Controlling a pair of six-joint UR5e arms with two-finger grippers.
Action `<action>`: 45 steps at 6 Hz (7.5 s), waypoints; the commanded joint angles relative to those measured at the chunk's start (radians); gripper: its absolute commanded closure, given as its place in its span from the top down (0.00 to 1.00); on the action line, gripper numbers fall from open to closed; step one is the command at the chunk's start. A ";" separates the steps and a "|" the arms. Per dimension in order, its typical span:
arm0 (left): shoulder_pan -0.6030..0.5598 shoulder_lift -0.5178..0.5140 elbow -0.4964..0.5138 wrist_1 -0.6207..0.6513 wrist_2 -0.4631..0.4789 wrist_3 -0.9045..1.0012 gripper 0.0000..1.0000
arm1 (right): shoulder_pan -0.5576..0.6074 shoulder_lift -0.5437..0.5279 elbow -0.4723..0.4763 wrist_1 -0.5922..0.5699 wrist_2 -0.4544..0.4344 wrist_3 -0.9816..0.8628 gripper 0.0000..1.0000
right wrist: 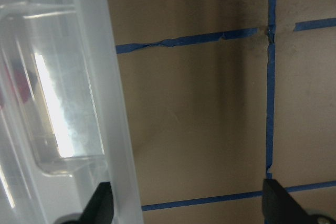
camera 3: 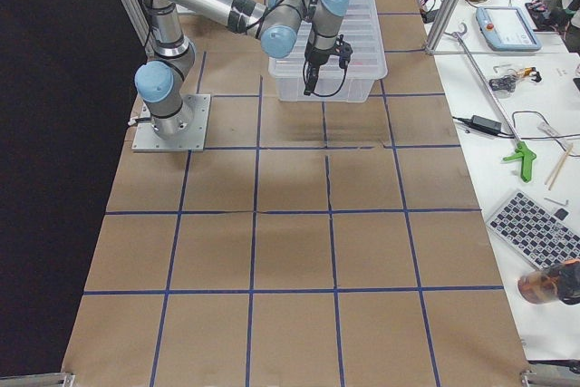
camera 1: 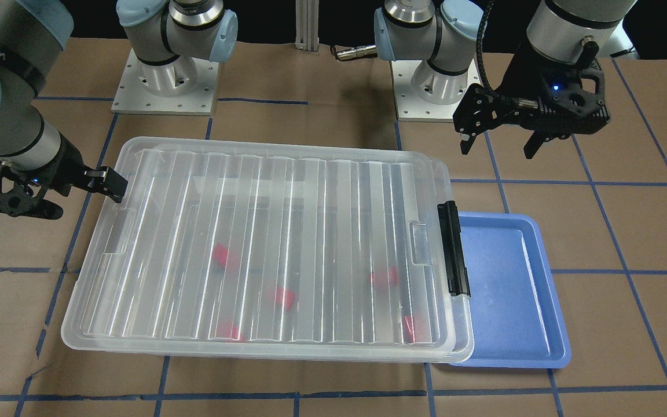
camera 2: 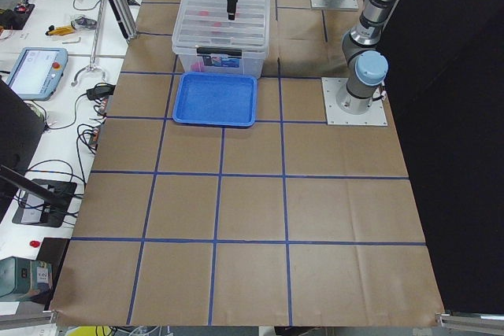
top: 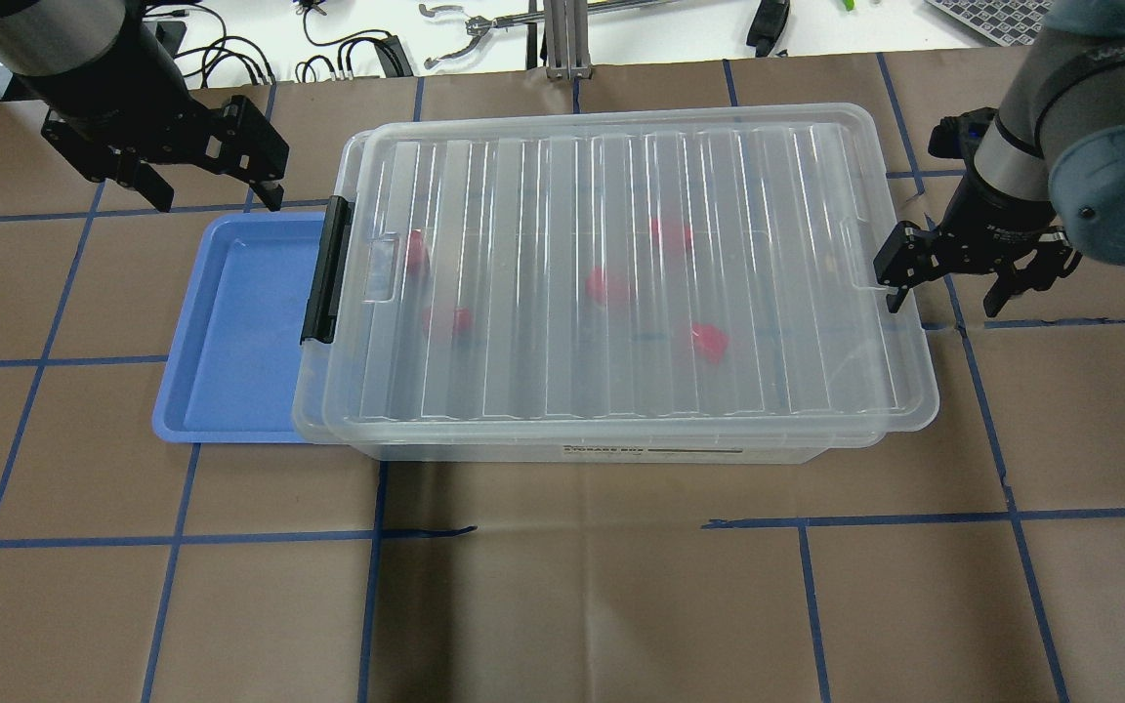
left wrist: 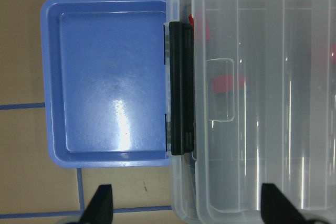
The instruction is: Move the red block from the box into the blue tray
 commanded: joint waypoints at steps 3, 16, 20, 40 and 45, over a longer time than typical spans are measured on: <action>-0.064 -0.026 -0.017 -0.054 0.024 0.173 0.99 | -0.105 0.006 0.001 -0.046 -0.012 -0.141 1.00; -0.087 -0.004 -0.105 0.016 0.025 1.022 0.98 | -0.315 0.004 -0.005 -0.104 -0.091 -0.427 1.00; -0.089 -0.036 -0.105 0.059 0.027 1.230 0.97 | -0.339 -0.031 -0.016 -0.087 -0.101 -0.435 1.00; -0.187 -0.428 -0.258 0.648 0.028 1.265 0.00 | 0.243 -0.076 -0.350 0.282 0.040 0.187 1.00; -0.170 -0.279 0.018 0.207 0.025 1.284 0.00 | 0.225 -0.068 -0.347 0.267 0.035 0.170 1.00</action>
